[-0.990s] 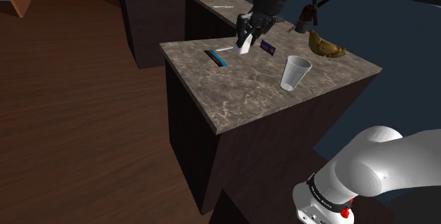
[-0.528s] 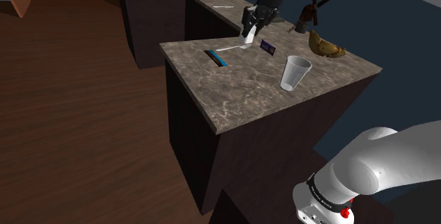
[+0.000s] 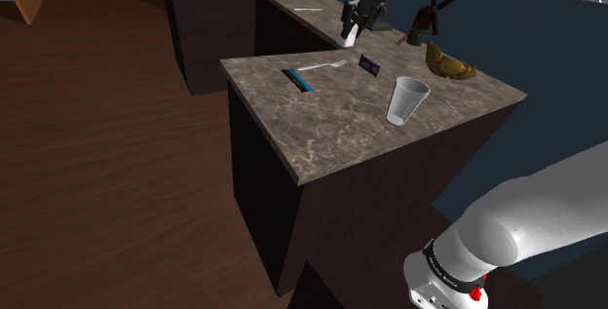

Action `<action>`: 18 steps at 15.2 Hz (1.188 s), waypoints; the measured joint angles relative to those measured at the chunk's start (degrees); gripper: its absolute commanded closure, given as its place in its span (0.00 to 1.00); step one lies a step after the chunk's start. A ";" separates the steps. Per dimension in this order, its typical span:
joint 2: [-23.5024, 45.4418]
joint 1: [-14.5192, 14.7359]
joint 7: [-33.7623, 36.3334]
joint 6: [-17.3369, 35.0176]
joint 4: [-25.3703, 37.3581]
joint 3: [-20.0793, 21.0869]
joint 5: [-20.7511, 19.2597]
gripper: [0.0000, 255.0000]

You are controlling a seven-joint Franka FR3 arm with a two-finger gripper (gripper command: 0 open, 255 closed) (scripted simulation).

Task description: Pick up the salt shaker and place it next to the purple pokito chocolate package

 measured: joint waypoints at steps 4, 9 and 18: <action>6.45 -1.39 -4.14 -0.11 6.41 -2.58 0.67 1.00; 15.64 -3.36 -8.98 -1.29 16.51 -5.19 2.31 1.00; 32.48 -7.92 -15.63 -7.41 38.79 -7.80 6.03 1.00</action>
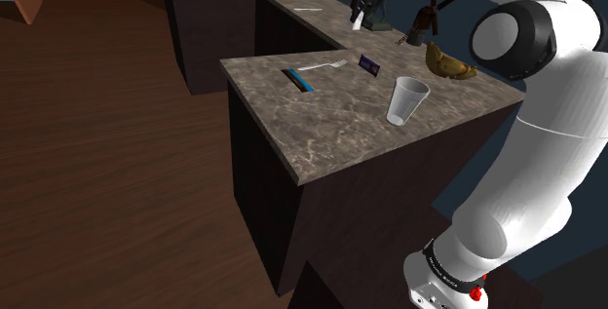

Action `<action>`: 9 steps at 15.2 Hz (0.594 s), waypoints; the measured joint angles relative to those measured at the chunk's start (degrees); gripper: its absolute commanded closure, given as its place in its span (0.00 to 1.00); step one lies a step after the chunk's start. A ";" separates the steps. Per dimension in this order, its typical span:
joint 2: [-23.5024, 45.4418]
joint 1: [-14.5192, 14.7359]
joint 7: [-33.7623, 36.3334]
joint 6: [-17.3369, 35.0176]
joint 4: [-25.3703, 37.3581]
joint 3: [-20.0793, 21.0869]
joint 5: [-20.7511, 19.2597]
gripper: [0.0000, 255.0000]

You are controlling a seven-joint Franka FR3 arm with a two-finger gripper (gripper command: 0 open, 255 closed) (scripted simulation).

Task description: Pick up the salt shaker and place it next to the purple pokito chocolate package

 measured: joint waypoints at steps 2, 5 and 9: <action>0.23 -0.10 -0.35 1.36 -1.16 -0.02 0.12 1.00; -0.18 0.04 -0.55 3.77 -3.98 0.02 0.13 1.00; -0.90 0.19 -0.89 7.24 -8.18 0.06 0.17 1.00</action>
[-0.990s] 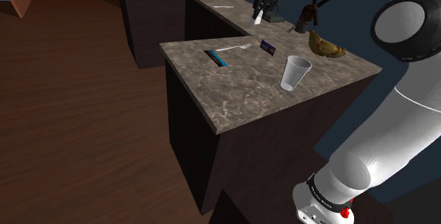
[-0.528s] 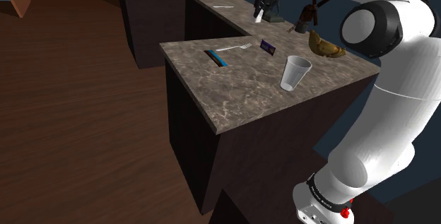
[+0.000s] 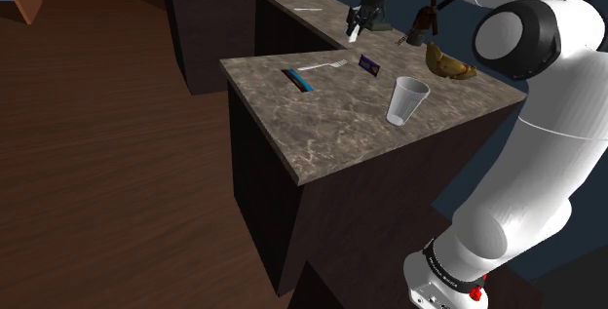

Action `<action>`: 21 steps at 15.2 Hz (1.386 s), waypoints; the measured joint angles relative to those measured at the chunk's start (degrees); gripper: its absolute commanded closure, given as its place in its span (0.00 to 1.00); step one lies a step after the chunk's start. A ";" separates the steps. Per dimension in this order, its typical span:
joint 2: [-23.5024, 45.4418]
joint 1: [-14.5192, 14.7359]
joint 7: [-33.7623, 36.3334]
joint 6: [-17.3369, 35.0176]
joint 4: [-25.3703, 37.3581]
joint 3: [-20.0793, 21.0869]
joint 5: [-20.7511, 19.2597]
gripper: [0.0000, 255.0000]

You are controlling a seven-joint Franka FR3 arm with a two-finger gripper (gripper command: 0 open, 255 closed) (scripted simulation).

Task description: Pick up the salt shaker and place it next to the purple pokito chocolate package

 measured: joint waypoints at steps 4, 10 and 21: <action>-0.33 0.12 -0.30 3.09 -3.41 0.05 0.10 1.00; -0.63 0.27 -0.79 7.83 -8.50 0.15 0.31 1.00; 0.12 0.28 -1.79 14.57 -14.52 0.33 0.94 1.00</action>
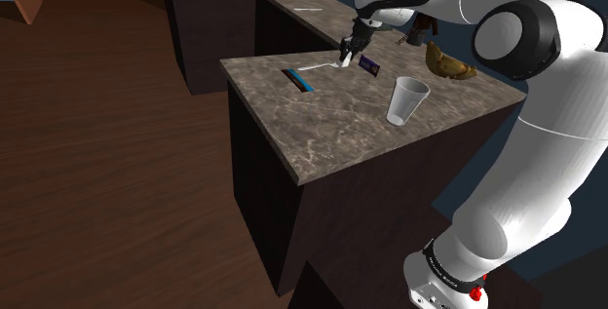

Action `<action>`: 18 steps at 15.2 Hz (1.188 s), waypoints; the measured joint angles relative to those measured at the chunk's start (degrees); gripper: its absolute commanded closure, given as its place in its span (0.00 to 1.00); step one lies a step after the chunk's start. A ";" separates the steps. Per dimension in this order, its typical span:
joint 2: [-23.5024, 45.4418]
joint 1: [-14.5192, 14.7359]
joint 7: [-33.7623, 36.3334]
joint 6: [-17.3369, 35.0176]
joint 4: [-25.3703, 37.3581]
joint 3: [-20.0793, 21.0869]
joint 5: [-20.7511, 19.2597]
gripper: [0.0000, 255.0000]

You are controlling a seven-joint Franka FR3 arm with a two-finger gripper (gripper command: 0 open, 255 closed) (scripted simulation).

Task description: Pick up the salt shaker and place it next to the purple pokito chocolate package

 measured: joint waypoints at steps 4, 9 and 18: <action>0.02 0.00 -0.02 0.13 -0.09 0.00 0.02 1.00; 0.02 0.00 -0.02 0.14 -0.10 0.01 0.02 0.00; -3.43 -0.11 0.44 -5.11 1.77 -0.32 -0.64 0.00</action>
